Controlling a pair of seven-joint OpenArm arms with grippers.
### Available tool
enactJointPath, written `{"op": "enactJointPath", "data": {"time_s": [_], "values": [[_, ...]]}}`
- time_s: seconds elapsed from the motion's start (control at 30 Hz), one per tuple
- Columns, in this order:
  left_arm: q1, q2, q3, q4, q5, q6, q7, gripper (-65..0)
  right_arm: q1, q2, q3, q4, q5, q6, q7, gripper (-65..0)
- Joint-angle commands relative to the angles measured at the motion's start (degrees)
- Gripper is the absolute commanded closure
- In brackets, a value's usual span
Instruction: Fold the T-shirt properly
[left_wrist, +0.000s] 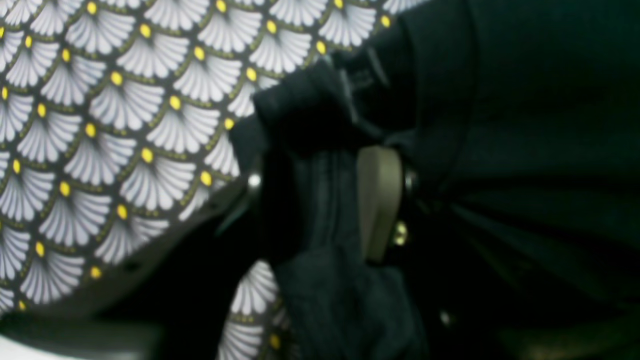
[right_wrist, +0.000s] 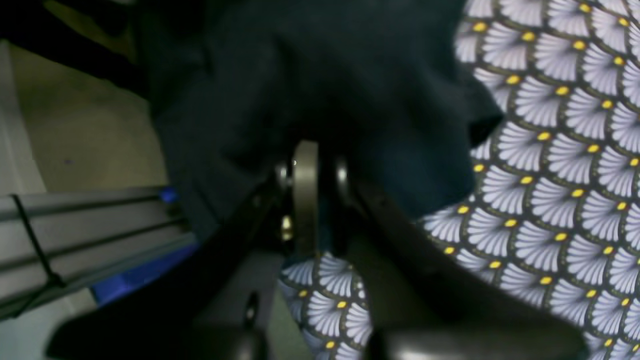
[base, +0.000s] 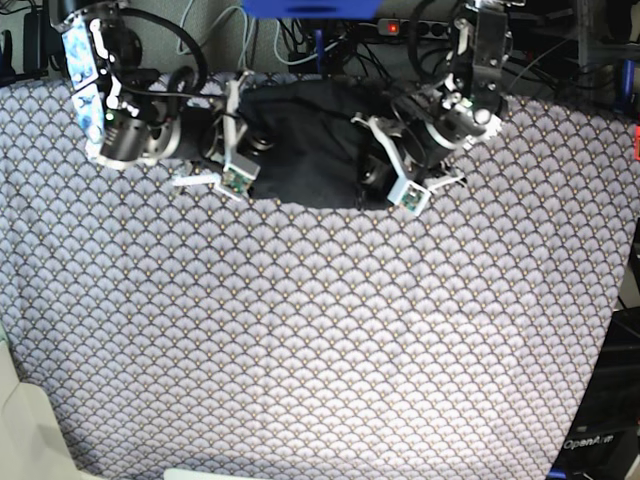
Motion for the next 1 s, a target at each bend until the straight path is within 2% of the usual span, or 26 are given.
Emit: {"op": "enactJointPath", "data": {"time_s": [0.0,0.53,0.73,0.87,0.97], "values": [[0.16,-0.85,-0.20,0.63,0.48,-0.02,0.91,-23.8,0.55,0.29,0.27,0.80,0.81,-0.05,1.02,-2.6],[0.69,-1.02,-0.20,1.07,0.48,-0.02,1.00,-23.8,2.83,-1.21,-0.08,3.26,1.25,-0.05,0.58,-2.6],[0.86,-1.11,-0.20,1.16,0.48,-0.02,1.00,-23.8,4.94,-0.94,0.09,3.09,8.81,-0.05,1.11,-2.5],[0.95,-1.11,-0.20,1.16,0.48,-0.02,1.00,-23.8,6.26,-1.12,-0.08,2.21,8.81,-0.05,1.38,-2.4],[0.95,-1.11,-0.20,1.16,0.48,-0.02,1.00,-23.8,6.70,-1.21,-0.17,1.94,8.72,-0.05,4.01,-2.6]]}}
